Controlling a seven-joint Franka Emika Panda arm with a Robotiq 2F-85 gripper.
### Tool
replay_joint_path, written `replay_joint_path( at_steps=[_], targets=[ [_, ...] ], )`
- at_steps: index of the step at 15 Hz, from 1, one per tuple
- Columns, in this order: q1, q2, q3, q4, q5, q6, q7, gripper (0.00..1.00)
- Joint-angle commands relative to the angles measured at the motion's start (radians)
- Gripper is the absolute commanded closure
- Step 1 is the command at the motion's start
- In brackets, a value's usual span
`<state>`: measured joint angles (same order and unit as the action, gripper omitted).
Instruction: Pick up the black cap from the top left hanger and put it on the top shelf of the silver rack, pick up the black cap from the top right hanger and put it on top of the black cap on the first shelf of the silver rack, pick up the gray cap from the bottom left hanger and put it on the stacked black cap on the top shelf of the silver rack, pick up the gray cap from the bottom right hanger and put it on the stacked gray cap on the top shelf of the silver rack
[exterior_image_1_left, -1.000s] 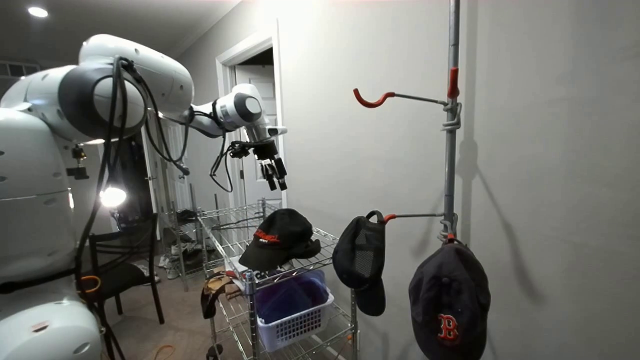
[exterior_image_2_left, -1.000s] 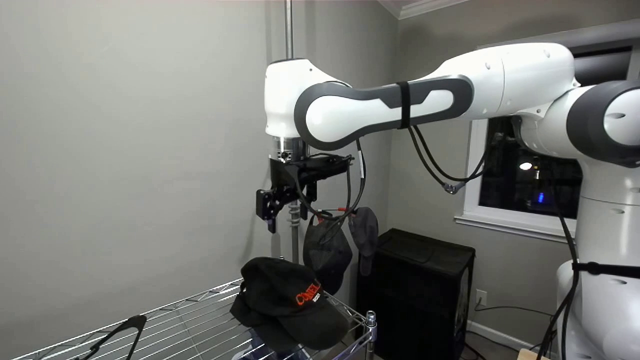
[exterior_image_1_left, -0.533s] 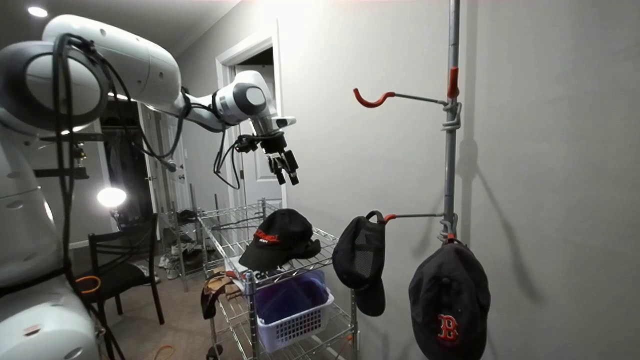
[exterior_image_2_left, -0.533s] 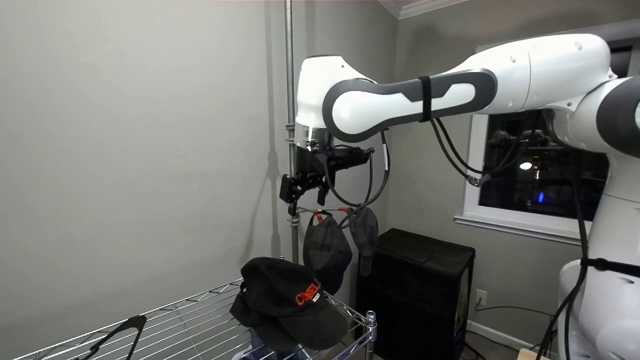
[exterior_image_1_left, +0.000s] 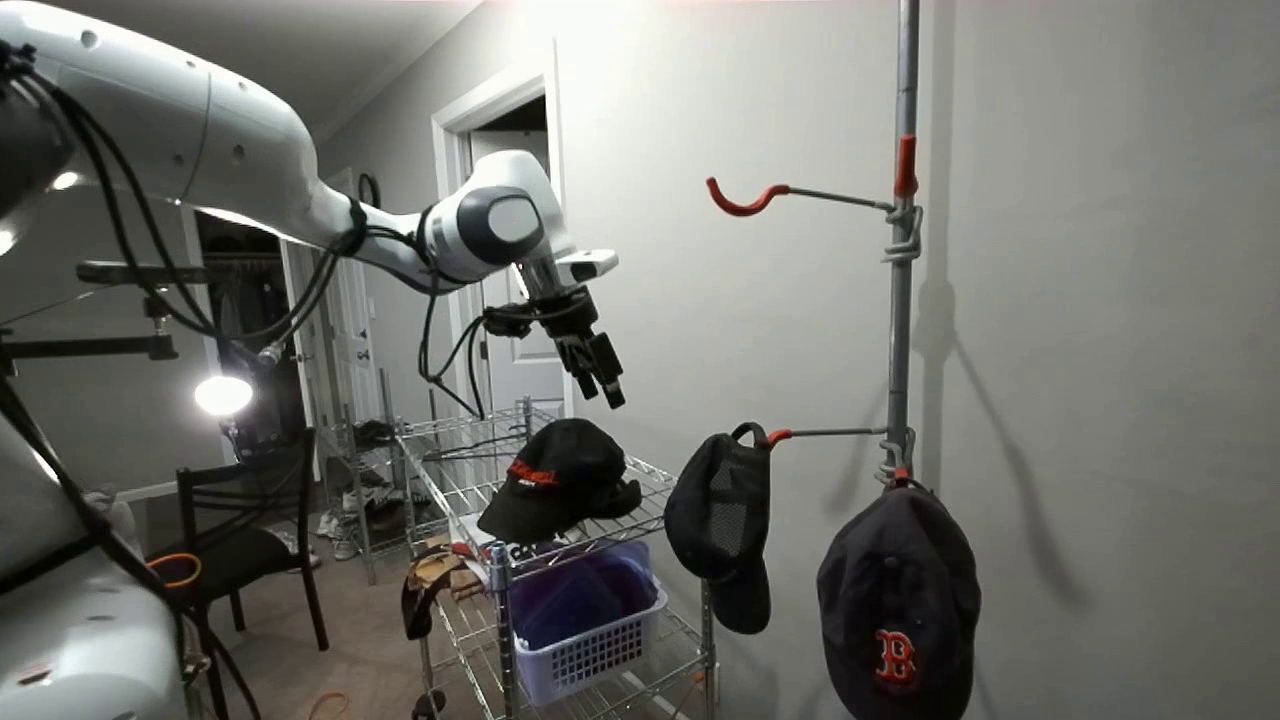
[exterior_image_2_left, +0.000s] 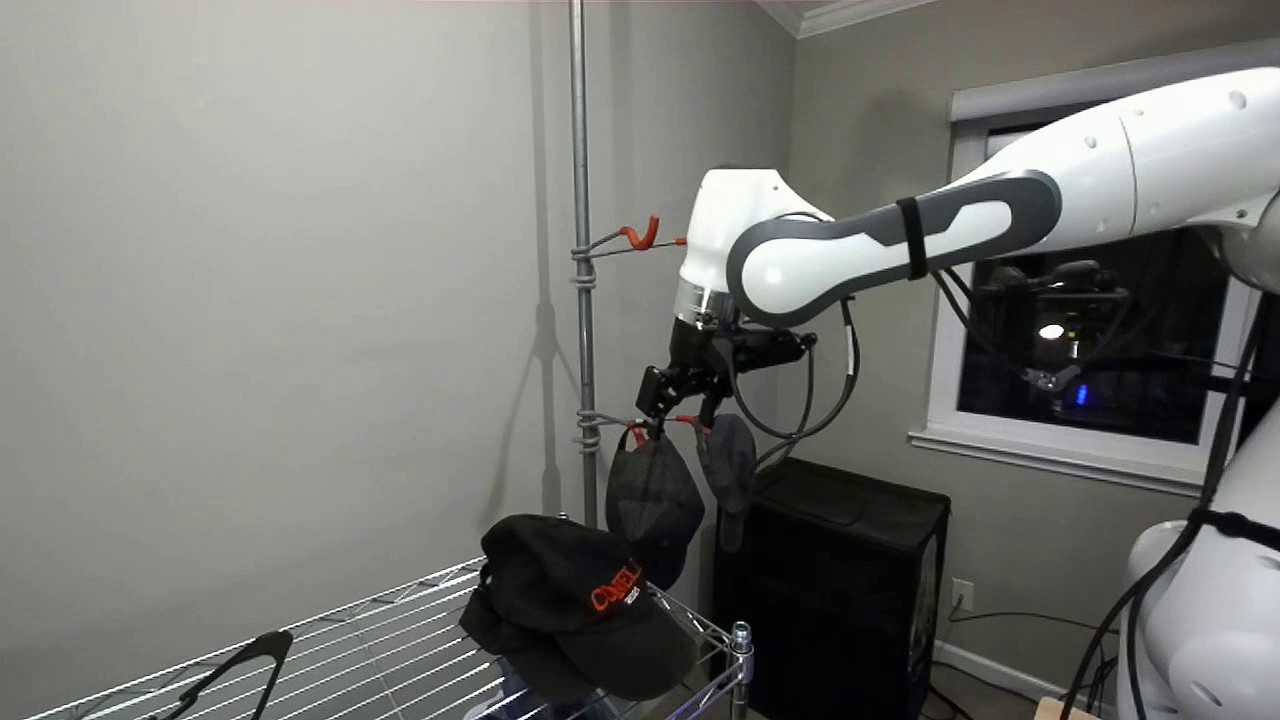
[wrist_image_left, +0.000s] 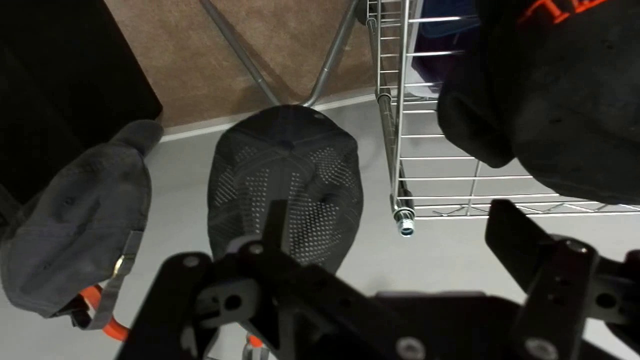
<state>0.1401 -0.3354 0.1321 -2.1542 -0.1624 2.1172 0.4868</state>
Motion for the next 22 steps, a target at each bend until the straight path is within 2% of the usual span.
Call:
replay_joint_path(
  at_steps=[1,7,12,17,22],
  targets=[
    [-0.047,-0.102,-0.038,-0.143,0.064,0.077,-0.096,0.00],
    [-0.081,-0.136,-0.092,-0.229,0.094,0.165,-0.245,0.00],
    [-0.091,-0.105,-0.143,-0.259,0.102,0.239,-0.376,0.00],
    [-0.076,-0.036,-0.180,-0.254,0.166,0.325,-0.481,0.00],
    [-0.066,0.059,-0.177,-0.232,0.256,0.410,-0.517,0.00]
  ],
)
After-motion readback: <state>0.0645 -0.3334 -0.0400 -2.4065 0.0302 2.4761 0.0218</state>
